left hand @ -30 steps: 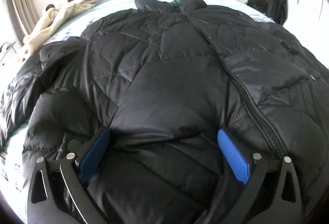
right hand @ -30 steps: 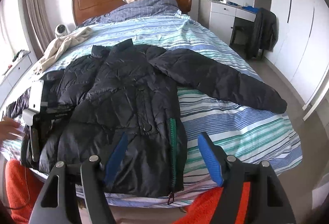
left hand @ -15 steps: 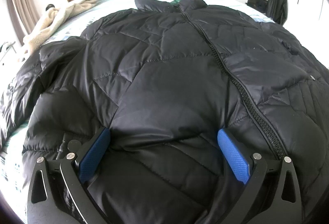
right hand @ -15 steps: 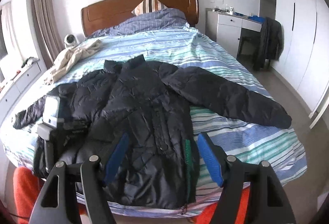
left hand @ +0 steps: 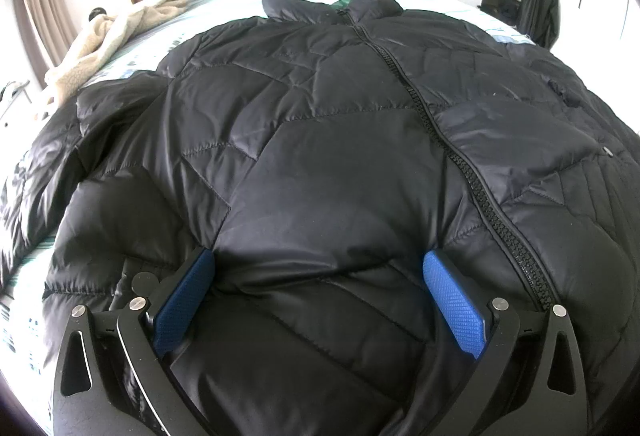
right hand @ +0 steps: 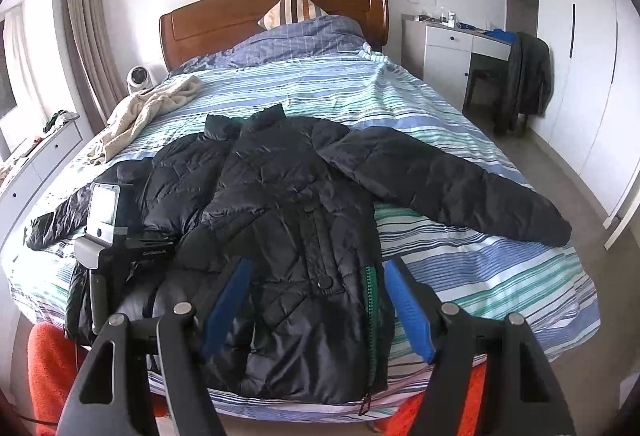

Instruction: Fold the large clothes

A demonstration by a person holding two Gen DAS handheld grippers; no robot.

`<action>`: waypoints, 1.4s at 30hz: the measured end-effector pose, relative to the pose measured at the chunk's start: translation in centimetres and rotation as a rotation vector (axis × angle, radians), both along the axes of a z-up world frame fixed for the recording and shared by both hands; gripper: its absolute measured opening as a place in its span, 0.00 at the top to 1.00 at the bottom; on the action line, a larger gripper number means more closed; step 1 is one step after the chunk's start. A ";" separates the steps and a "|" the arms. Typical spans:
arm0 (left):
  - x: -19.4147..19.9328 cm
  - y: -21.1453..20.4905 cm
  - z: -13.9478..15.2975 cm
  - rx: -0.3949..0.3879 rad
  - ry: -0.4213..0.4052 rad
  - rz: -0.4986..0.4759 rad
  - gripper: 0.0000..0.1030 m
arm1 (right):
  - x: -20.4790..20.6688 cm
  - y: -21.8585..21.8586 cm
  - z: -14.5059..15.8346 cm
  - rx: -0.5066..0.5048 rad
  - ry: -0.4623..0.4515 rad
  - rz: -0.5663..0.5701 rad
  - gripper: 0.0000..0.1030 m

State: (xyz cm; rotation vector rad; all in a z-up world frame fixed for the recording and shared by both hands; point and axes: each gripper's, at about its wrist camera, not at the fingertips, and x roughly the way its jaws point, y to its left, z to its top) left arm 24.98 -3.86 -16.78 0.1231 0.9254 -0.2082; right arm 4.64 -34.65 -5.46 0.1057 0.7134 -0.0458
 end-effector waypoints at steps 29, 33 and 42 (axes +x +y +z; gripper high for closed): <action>0.1 0.0 0.1 0.000 0.001 0.000 0.00 | 0.3 1.1 -0.4 -0.015 0.023 0.029 0.30; 0.1 0.0 0.1 0.000 0.001 0.000 0.00 | 0.2 1.0 -0.4 -0.018 0.018 0.022 0.30; 0.1 0.0 0.1 0.000 0.001 0.000 0.00 | 0.3 0.8 -1.1 0.011 0.034 0.021 0.30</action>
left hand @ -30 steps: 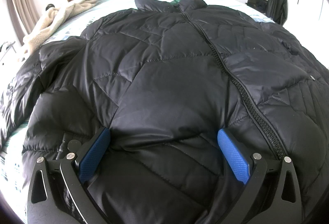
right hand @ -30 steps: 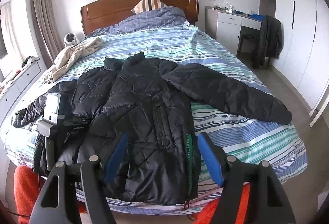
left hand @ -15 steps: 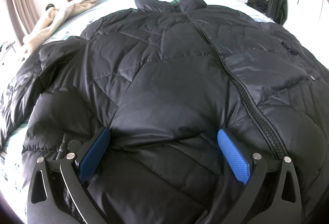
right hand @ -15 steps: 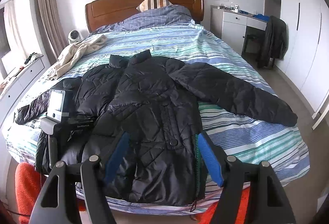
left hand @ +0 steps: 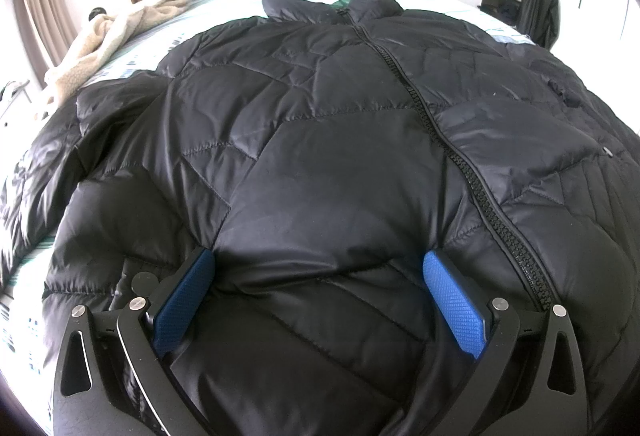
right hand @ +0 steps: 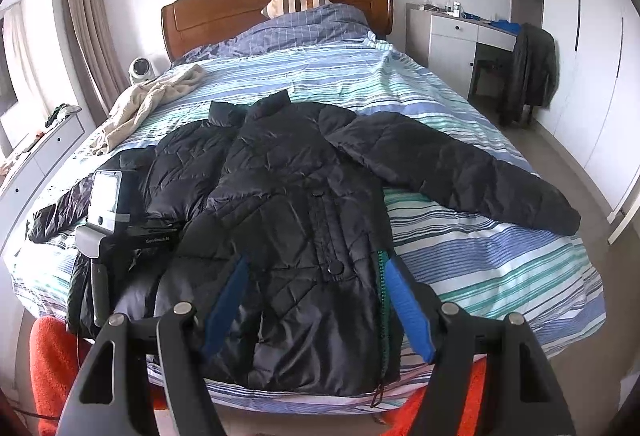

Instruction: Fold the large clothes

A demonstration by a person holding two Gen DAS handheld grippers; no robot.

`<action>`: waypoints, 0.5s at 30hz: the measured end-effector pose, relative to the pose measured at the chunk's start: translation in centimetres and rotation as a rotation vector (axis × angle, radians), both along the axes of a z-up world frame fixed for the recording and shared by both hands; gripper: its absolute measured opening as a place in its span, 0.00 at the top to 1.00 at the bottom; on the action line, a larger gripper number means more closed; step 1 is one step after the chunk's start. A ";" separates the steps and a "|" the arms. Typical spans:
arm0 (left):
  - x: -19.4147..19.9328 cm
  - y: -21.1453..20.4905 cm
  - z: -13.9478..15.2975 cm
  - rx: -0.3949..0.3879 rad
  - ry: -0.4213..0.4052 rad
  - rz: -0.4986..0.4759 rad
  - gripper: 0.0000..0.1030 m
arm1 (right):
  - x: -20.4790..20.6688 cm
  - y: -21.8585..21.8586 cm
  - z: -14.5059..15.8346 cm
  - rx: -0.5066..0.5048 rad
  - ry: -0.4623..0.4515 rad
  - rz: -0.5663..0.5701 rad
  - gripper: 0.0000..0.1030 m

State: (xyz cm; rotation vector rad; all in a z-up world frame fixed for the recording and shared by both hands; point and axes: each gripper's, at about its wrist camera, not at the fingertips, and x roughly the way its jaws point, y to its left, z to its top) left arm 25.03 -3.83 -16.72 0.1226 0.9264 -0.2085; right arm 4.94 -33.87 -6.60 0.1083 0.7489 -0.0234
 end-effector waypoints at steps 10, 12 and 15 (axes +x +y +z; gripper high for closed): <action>0.0 0.0 0.0 0.000 0.000 0.000 0.00 | -0.6 -3.2 0.0 -0.001 -0.052 -0.061 0.29; 0.0 0.0 0.0 0.000 0.000 0.000 0.00 | -0.3 -3.7 -0.1 -0.013 -0.050 -0.073 0.29; 0.0 0.0 0.0 0.000 0.000 0.000 0.00 | -0.5 -4.4 0.9 -0.041 -0.120 -0.077 0.29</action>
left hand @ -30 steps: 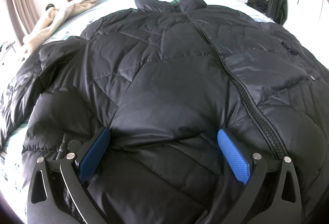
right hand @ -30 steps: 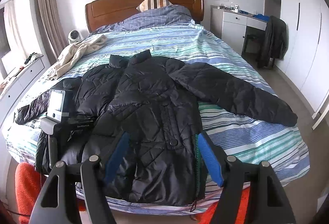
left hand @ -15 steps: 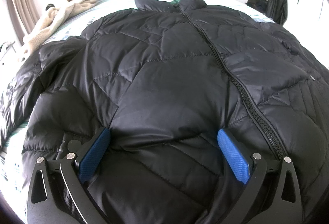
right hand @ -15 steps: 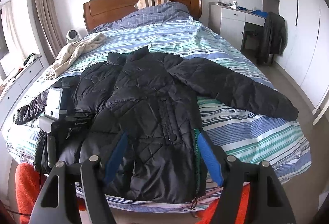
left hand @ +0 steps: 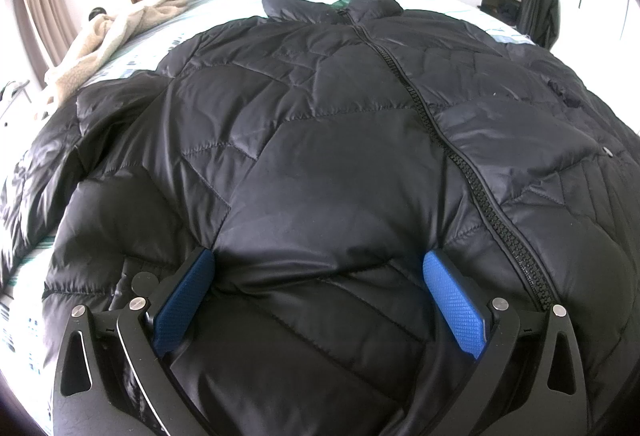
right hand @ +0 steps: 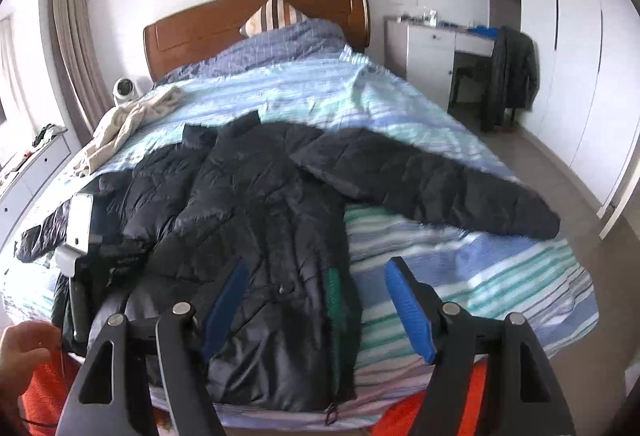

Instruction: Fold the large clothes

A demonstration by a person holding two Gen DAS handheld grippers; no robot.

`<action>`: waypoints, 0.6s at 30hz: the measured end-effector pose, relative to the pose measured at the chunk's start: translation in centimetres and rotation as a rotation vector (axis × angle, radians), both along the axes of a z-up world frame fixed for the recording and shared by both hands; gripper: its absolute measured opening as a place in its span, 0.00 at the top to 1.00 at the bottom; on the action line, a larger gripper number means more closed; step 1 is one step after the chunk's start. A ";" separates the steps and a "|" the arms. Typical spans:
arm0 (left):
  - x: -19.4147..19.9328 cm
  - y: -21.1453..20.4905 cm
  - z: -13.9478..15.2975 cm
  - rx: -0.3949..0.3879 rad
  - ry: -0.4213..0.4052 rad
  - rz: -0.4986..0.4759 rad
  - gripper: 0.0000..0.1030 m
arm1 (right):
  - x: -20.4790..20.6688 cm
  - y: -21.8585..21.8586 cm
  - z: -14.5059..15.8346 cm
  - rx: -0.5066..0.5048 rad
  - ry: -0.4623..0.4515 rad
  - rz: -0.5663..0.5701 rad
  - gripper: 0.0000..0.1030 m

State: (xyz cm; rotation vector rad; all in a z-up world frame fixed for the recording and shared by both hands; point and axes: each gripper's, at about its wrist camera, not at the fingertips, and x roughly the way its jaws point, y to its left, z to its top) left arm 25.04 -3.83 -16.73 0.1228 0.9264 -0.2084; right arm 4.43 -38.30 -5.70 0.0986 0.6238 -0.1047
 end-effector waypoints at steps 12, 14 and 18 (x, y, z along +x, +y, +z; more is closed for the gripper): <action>0.0 0.0 0.0 0.001 0.000 0.000 0.00 | 1.4 -14.1 -3.3 0.057 0.013 -0.074 0.10; 0.0 0.0 0.0 0.004 -0.001 0.001 0.00 | 2.3 -18.8 -5.1 0.191 0.024 -0.168 0.11; 0.7 -0.2 0.0 0.005 0.052 0.007 0.00 | 3.2 -27.9 -10.2 0.565 0.018 -0.382 0.13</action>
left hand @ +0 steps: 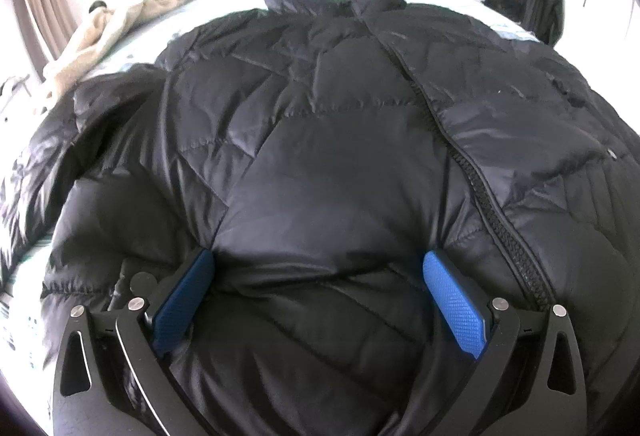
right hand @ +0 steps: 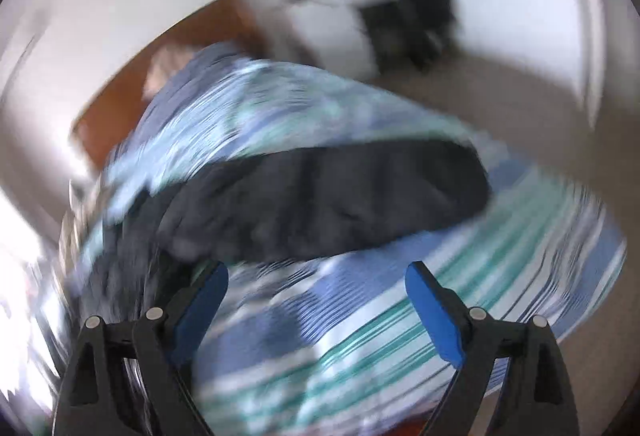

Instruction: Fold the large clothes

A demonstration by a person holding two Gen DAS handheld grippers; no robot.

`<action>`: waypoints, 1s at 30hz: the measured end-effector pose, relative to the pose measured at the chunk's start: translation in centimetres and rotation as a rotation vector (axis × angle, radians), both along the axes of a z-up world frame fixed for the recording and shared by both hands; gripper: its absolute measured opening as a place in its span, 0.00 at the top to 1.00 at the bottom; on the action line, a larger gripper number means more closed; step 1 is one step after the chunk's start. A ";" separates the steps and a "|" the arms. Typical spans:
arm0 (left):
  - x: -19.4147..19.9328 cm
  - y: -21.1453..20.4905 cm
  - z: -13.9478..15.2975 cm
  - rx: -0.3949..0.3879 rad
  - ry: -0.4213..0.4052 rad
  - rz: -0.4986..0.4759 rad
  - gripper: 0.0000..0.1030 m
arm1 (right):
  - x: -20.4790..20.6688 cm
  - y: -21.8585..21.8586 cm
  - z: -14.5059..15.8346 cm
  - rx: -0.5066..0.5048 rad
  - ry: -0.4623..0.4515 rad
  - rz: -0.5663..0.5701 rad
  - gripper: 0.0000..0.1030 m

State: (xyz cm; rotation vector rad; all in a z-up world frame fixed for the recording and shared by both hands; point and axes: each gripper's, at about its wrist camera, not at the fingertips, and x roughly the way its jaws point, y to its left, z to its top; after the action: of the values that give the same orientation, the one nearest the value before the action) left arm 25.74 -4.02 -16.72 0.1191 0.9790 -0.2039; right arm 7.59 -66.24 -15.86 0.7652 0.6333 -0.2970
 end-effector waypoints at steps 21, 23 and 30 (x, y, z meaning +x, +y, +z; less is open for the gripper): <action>-11.5 7.2 9.5 -0.119 -0.158 0.071 0.01 | 7.2 9.2 11.2 -0.292 -0.221 0.178 0.87; -11.8 7.8 9.8 -0.147 -0.167 0.094 0.01 | 7.5 16.0 14.2 -0.425 -0.255 0.350 0.87; -12.2 9.8 9.3 -0.422 -0.097 0.173 0.01 | 6.9 36.8 12.0 -0.689 -0.259 0.790 0.87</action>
State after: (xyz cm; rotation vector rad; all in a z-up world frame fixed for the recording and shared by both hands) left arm 13.52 5.79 -7.44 -0.3379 0.8263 -0.2387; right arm 14.51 -29.43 -3.86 -0.1367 0.4944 0.3059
